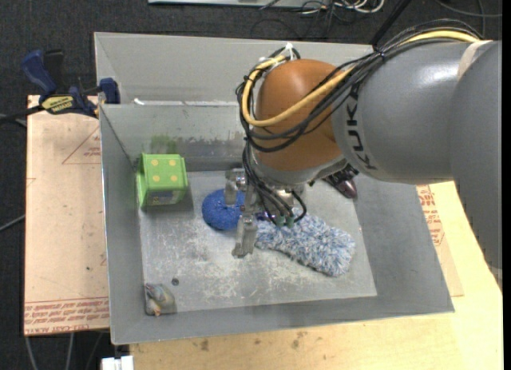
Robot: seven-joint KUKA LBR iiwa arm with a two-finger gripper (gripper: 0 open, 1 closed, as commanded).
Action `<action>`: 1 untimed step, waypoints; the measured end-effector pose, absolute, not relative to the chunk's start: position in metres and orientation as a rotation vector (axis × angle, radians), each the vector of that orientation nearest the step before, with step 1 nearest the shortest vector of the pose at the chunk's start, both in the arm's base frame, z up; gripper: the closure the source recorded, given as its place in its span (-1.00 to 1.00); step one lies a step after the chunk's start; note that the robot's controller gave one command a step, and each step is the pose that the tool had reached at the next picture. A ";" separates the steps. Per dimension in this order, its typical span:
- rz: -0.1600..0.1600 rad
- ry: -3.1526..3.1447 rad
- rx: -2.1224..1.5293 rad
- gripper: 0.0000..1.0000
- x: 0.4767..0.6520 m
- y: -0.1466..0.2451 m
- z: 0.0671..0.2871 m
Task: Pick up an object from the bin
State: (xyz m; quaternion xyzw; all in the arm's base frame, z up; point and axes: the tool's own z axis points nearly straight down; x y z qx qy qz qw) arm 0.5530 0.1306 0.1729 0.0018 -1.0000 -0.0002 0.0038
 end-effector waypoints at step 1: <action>-0.002 -3.142 0.001 -1.00 0.555 0.130 0.177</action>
Offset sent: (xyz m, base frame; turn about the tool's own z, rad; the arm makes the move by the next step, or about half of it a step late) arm 0.0633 -0.0850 -0.1029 0.0341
